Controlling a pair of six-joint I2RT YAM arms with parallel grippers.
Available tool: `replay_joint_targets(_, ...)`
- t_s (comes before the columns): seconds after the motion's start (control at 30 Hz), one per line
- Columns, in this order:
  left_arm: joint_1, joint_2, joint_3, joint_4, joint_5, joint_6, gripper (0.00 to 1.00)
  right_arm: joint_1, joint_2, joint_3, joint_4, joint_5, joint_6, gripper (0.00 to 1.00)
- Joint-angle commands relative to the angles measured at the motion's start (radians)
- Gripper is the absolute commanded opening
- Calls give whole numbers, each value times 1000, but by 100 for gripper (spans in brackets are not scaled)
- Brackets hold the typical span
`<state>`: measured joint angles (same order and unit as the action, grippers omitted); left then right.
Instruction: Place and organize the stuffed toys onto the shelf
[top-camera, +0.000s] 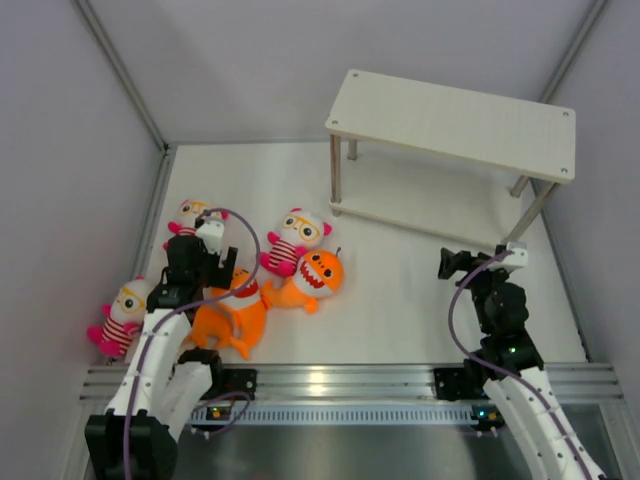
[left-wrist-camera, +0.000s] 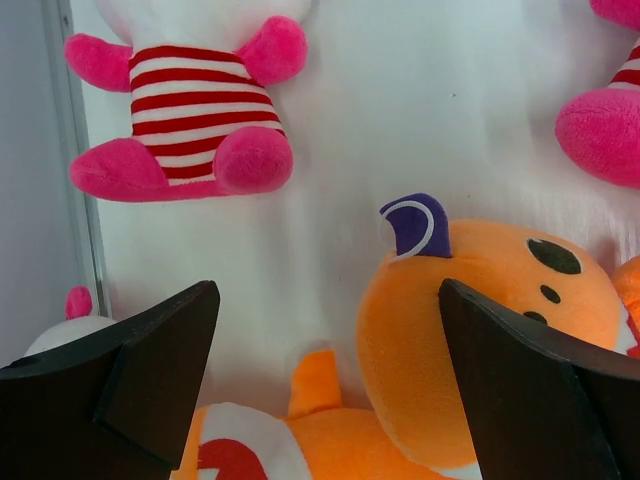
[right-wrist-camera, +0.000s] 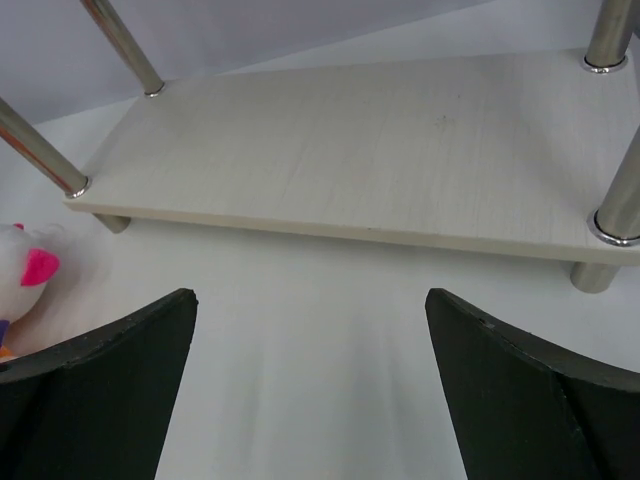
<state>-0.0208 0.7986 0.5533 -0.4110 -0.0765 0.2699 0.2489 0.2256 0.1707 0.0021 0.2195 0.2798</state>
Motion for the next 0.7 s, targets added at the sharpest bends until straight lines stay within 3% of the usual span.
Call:
replay_joint_targets(0.0, 4, 2, 14, 12, -11, -21, 98, 10, 4, 59, -37, 17, 33, 99)
replay_joint_targets(0.23, 4, 22, 26, 14, -72, -30, 98, 12, -35, 90, -24, -14, 177, 99)
replay_joint_targets(0.4, 4, 42, 34, 8, -118, -20, 98, 12, -6, 131, -17, -141, 150, 99)
replay_joint_targets(0.5, 4, 59, 49, -8, -94, 9, 98, 10, 96, 199, -11, -331, 117, 87)
replay_joint_targets(0.57, 4, 63, 54, -11, -106, 5, 98, 13, 237, 228, 36, -479, 143, 72)
replay_joint_targets(0.6, 4, 60, 54, -9, -120, 3, 98, 23, 288, 258, 53, -509, 172, 68)
replay_joint_targets(0.67, 4, 57, 53, -9, -127, 3, 98, 104, 413, 298, 15, -420, 185, 62)
